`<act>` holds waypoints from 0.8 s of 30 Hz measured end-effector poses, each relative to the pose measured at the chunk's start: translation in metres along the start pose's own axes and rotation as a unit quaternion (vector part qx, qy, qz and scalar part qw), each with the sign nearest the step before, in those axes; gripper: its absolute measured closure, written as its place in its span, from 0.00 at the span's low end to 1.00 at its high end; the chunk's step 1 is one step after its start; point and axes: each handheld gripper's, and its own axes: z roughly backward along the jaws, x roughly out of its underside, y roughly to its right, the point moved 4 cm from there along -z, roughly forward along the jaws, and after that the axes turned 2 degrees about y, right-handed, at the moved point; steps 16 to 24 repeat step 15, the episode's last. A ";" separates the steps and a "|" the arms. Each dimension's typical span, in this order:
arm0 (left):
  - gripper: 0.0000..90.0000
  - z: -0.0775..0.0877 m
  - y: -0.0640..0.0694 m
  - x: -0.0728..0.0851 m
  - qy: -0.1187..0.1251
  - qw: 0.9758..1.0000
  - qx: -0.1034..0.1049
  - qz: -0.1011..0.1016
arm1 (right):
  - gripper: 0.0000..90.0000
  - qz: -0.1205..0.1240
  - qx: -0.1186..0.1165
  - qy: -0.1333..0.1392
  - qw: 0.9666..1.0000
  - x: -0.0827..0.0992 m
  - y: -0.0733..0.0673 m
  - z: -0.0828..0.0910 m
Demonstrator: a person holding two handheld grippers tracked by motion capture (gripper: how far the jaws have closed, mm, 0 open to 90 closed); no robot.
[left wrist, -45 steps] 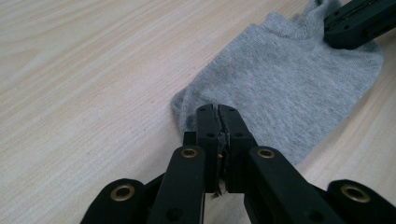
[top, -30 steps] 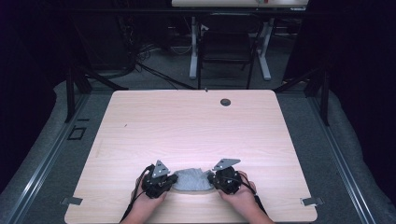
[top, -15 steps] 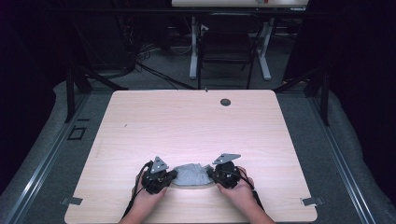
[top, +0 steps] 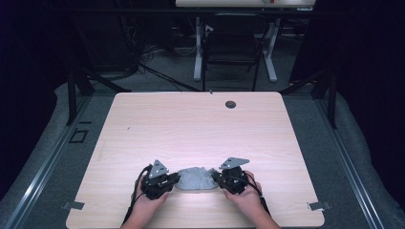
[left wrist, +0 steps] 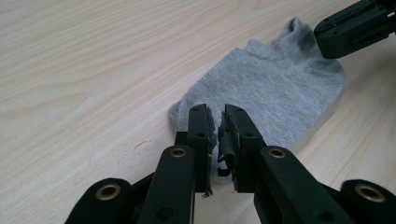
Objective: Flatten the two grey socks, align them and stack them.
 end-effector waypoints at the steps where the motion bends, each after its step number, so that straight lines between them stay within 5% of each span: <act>1: 0.89 0.002 0.000 0.000 -0.001 1.000 0.001 -0.004 | 0.92 0.004 0.001 0.001 1.000 0.000 -0.001 0.002; 9: 0.80 0.025 -0.006 -0.003 0.004 1.000 -0.011 -0.002 | 0.82 -0.009 -0.002 0.009 1.000 0.000 -0.001 0.027; 15: 0.66 0.037 -0.013 0.005 0.009 1.000 -0.023 0.004 | 0.62 -0.009 0.012 0.027 1.000 0.008 0.003 0.038; 24: 0.66 0.037 -0.013 0.005 0.009 1.000 -0.023 0.004 | 0.62 -0.009 0.012 0.027 1.000 0.008 0.003 0.038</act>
